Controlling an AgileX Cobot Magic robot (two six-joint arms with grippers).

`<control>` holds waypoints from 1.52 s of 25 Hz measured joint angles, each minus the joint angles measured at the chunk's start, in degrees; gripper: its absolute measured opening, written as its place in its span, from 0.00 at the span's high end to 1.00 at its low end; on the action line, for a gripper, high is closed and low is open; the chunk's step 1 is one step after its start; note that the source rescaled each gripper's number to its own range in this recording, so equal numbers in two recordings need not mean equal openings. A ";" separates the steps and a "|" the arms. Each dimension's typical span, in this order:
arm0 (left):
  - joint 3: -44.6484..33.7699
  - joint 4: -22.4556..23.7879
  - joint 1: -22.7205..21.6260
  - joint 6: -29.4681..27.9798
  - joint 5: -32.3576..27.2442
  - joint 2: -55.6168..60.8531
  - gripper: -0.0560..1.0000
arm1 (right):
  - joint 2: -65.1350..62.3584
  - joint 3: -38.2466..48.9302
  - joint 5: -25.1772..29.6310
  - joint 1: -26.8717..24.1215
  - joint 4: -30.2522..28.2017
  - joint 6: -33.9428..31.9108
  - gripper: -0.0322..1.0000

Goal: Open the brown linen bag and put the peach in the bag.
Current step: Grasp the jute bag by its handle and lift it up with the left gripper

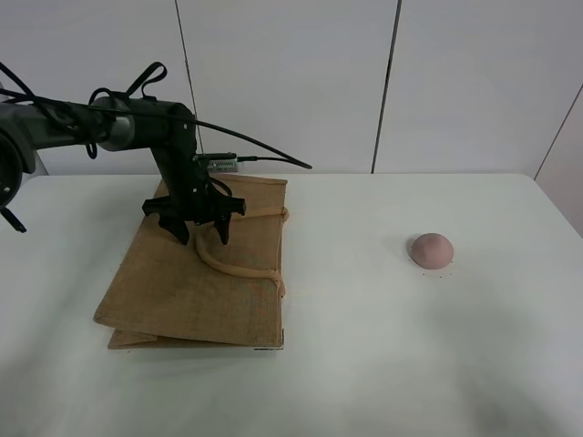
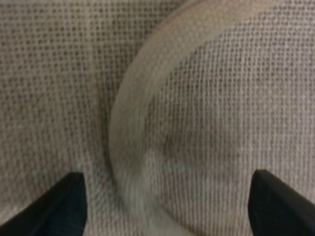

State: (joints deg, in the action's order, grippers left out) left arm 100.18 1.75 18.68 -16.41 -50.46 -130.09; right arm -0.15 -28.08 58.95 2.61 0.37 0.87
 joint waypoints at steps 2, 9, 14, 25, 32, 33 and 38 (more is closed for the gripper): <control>0.00 0.31 0.00 0.00 0.48 -0.91 0.01 | 0.00 0.00 0.00 0.00 0.00 0.00 0.00; 0.00 0.50 0.00 -0.04 1.72 -3.30 0.03 | 0.00 0.00 0.00 0.00 0.00 0.00 0.00; 0.00 1.41 -0.06 -0.04 1.41 -3.53 0.42 | 0.00 0.00 0.00 0.00 0.00 0.00 0.00; 2.41 1.64 -0.17 -0.07 -2.80 -2.23 0.93 | 0.00 0.00 0.00 0.00 0.00 0.00 0.00; 15.02 1.59 -0.17 3.50 -14.53 2.94 0.94 | 0.00 0.00 0.00 0.00 0.00 0.00 0.00; 16.76 1.59 -0.17 3.75 -15.45 4.19 0.94 | 0.00 0.00 0.00 0.00 0.00 0.00 0.00; 19.93 1.52 -0.17 4.44 -16.41 11.94 0.94 | 0.00 0.00 0.00 0.00 0.00 0.00 0.00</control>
State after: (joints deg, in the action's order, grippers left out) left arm 120.11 3.28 18.51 -11.97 -66.87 -118.15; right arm -0.15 -28.08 58.95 2.61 0.37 0.87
